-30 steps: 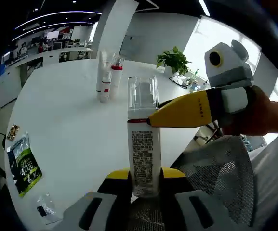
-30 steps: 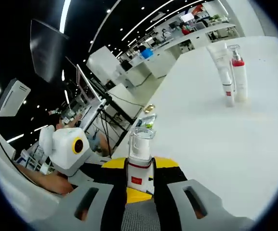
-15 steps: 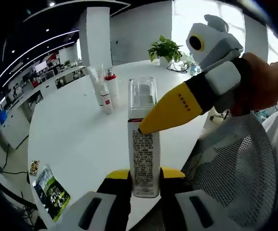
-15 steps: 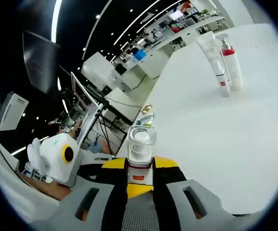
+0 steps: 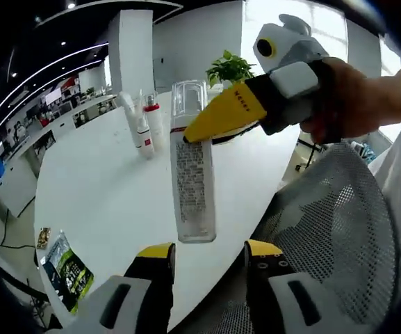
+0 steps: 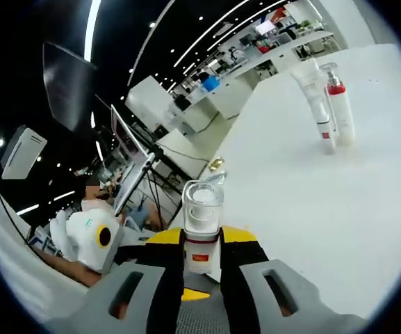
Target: Arrange the skincare products in the storage area until every visible bottle or jar stands upright without overlapping.
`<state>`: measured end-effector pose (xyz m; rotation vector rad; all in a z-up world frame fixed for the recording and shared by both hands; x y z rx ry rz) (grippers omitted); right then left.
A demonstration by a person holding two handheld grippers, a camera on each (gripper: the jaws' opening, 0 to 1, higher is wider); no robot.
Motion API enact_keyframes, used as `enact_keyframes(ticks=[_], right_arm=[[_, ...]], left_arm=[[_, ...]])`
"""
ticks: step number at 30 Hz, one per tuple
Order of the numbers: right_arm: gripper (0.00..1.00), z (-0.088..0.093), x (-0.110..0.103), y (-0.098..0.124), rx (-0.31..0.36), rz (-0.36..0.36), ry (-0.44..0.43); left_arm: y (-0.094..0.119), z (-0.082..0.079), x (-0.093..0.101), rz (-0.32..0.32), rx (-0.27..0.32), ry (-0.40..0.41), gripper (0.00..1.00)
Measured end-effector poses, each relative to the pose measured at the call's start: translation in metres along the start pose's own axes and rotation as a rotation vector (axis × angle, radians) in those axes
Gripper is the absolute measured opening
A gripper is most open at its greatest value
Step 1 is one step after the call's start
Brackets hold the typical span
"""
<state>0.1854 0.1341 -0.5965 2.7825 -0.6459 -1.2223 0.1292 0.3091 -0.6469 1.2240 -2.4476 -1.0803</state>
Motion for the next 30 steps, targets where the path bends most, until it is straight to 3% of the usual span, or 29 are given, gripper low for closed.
enact_keyframes(ticks=[5, 7, 10, 13, 18, 24, 28, 30], right_arm=[[0.17, -0.019, 0.014, 0.007, 0.014, 0.044, 0.048], [0.17, -0.028, 0.020, 0.010, 0.025, 0.064, 0.060], [0.17, -0.038, 0.026, 0.011, 0.026, 0.090, 0.097], [0.17, -0.046, 0.030, 0.013, 0.022, 0.112, 0.138], [0.17, -0.052, 0.041, 0.016, 0.016, 0.142, 0.158], [0.17, -0.052, 0.048, 0.017, -0.004, 0.160, 0.173], [0.17, -0.053, 0.052, 0.017, -0.015, 0.176, 0.191], [0.17, -0.055, 0.055, 0.017, -0.011, 0.181, 0.194]], left_arm=[[0.001, 0.013, -0.007, -0.045, -0.037, -0.102, 0.45], [0.000, 0.017, -0.010, -0.051, -0.038, -0.094, 0.48], [0.000, 0.016, -0.008, -0.008, 0.021, 0.054, 0.54], [-0.005, 0.015, -0.009, -0.057, 0.026, -0.024, 0.56], [-0.010, 0.019, -0.007, -0.073, 0.001, -0.065, 0.55], [-0.014, 0.023, -0.007, -0.072, -0.032, -0.050, 0.58], [-0.012, 0.021, -0.013, -0.111, -0.013, -0.016, 0.57], [-0.008, 0.017, -0.018, -0.153, 0.037, 0.001, 0.55]])
Point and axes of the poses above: the point that each gripper's makers call its tool centre point, and the gripper's own axes: y roughly backward along the fingers, x roughly to its right, z roughly out of its underside, the point moved 10 cm from there along y, roughly backward along the fingers, and after that the axes turned 15 degrees about -z, right-handed, at the moved point
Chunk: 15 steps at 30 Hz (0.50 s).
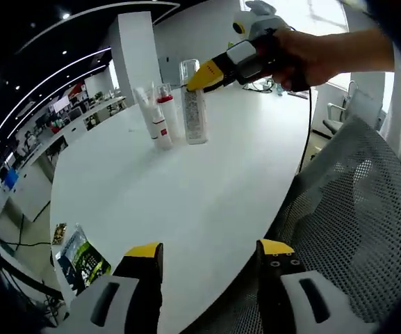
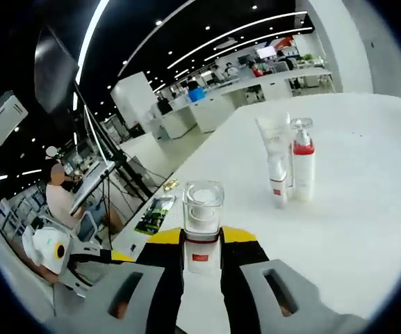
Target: Arrange the skincare products in the storage area until every visible bottle or jar stands upright without overlapping.
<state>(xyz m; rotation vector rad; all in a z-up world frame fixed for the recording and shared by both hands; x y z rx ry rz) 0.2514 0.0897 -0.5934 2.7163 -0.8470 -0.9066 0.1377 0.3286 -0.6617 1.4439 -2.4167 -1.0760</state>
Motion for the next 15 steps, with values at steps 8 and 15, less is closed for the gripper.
enact_keyframes(ticks=[8, 15], right_arm=[[0.17, -0.002, 0.011, 0.001, -0.009, 0.027, 0.033], [0.17, -0.002, 0.019, 0.001, -0.029, 0.056, 0.066]], left_arm=[[0.000, 0.000, 0.000, -0.011, -0.004, -0.015, 0.54], [0.001, 0.001, 0.000, -0.023, -0.001, -0.040, 0.53]])
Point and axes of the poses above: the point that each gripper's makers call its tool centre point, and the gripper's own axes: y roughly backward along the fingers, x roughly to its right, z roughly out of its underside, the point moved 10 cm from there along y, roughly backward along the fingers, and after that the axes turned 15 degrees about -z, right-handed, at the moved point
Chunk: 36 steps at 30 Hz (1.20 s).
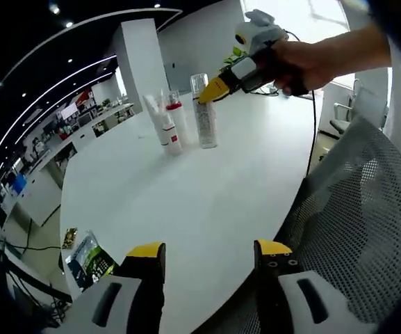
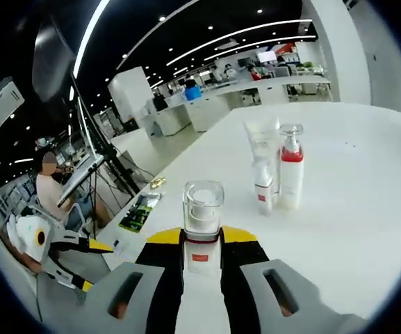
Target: Arrange the skincare products in the storage area until every visible bottle or jar stands upright without overlapping.
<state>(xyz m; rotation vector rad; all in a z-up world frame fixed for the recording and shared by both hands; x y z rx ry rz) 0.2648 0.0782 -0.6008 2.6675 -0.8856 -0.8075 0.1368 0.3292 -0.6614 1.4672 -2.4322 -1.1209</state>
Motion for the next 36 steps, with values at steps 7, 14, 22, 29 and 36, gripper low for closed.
enact_keyframes(ticks=[7, 14, 22, 29, 36], right_arm=[[0.17, -0.003, 0.002, 0.000, 0.016, 0.030, 0.021], [0.17, -0.004, 0.006, -0.001, 0.012, 0.048, 0.042], [0.17, -0.007, 0.015, -0.005, 0.002, 0.084, 0.085], [0.17, -0.005, 0.031, -0.010, -0.016, 0.143, 0.129], [0.17, -0.006, 0.050, -0.016, -0.034, 0.196, 0.169]], left_arm=[[0.000, -0.001, -0.001, -0.008, 0.011, -0.013, 0.52], [0.001, 0.000, -0.003, -0.024, 0.005, -0.015, 0.51], [0.001, 0.001, -0.004, -0.035, 0.007, -0.020, 0.51], [0.000, 0.001, -0.003, -0.028, 0.002, -0.028, 0.51], [-0.001, 0.002, -0.002, -0.021, -0.011, -0.031, 0.50]])
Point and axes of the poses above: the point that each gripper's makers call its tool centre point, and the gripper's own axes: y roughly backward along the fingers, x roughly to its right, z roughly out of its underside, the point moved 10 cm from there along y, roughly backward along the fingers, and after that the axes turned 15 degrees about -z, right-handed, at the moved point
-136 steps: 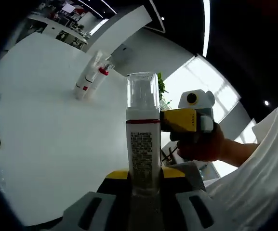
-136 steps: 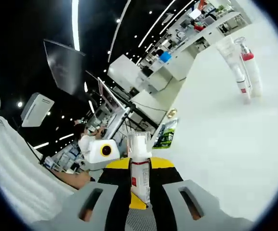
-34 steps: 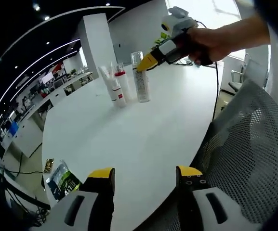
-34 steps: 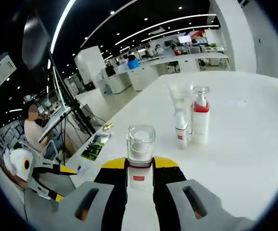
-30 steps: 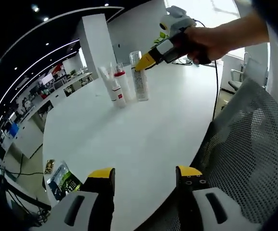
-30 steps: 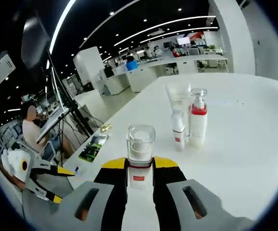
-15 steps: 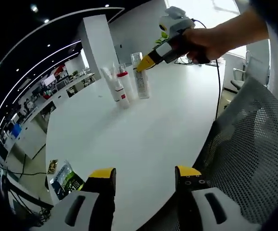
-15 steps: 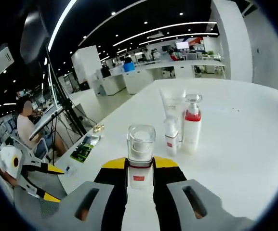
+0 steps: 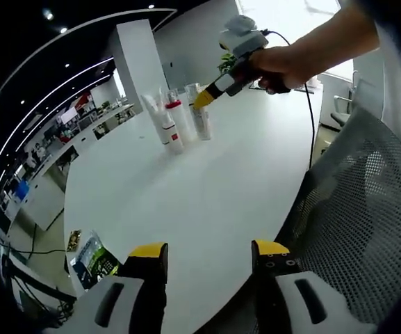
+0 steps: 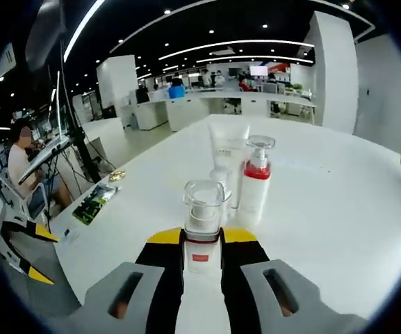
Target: Arrange the skincare products in the storage area until every visible bottle or jar stands upright without overlapping.
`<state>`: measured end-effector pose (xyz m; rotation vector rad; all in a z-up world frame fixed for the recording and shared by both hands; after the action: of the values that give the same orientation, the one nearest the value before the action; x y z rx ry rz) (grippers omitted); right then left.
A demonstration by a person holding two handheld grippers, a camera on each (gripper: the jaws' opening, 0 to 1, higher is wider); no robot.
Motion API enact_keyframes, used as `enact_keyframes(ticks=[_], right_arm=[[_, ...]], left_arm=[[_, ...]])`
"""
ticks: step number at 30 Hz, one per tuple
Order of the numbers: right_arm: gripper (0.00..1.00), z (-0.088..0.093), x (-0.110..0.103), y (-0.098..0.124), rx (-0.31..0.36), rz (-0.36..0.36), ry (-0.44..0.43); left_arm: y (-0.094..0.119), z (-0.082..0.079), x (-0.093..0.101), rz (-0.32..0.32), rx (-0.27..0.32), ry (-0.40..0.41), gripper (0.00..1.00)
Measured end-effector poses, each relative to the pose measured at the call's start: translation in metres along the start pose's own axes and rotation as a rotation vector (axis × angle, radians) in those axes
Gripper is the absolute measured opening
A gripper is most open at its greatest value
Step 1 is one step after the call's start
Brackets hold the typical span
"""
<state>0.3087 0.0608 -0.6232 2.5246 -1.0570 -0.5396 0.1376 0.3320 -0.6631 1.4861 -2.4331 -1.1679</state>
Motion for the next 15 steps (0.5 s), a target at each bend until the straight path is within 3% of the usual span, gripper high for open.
enact_keyframes(ticks=[9, 15], right_arm=[[0.17, 0.004, 0.021, -0.020, -0.056, 0.069, 0.035], [0.18, 0.002, 0.030, -0.032, -0.038, 0.110, 0.034]], left_arm=[[-0.001, 0.002, -0.002, -0.009, -0.021, 0.007, 0.50], [-0.002, 0.003, -0.001, -0.007, -0.037, 0.006, 0.49]])
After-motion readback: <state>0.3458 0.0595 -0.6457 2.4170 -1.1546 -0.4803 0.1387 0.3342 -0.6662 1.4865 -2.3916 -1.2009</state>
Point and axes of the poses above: the point that each gripper's makers call its tool centre point, and the gripper's own axes: y roughly backward along the fingers, x roughly to its right, z roughly out of its underside, the point moved 10 cm from there along y, roughly backward along the fingers, and after that the axes turned 15 degrees about -z, right-handed, at the moved point
